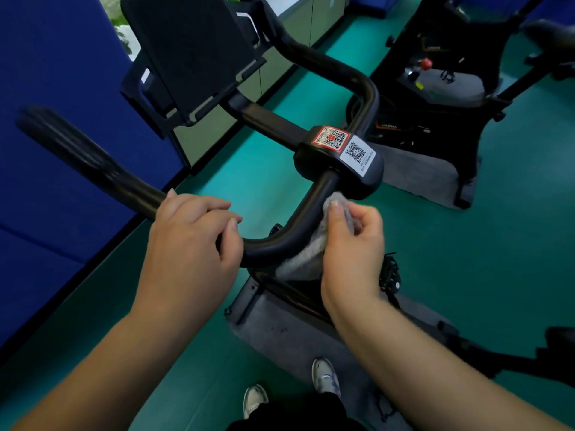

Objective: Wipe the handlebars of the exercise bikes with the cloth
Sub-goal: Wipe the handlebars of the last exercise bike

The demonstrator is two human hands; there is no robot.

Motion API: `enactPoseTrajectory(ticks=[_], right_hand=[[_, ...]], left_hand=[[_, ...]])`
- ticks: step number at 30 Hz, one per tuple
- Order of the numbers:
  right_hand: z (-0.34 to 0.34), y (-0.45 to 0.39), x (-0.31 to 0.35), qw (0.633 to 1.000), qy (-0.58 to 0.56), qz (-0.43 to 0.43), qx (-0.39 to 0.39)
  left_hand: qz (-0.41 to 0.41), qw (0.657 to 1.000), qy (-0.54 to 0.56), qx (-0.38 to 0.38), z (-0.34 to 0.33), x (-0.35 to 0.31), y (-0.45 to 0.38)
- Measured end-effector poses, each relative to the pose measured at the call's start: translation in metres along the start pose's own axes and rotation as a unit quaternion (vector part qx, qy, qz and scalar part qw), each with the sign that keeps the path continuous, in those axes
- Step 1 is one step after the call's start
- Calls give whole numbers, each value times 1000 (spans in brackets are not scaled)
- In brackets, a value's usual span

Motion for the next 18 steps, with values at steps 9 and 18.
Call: enactPoseTrajectory(ticks=[9,18], right_hand=[[-10,-23,60,843,262,410,230],[-41,-46,68,586,517,432,451]], left_hand=[[-35,999,30,-17,4,6,1],[-46,998,47,-4,9,16,7]])
Point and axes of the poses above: each hand's wrist, its own y-axis away from the middle knuckle, its own z-axis out of the back of the hand, x = y × z, the point moved 3 cm from there along -y, towards the middle knuckle, and after that the axes turned 4 degrees about -y, right-handed, at the moved point
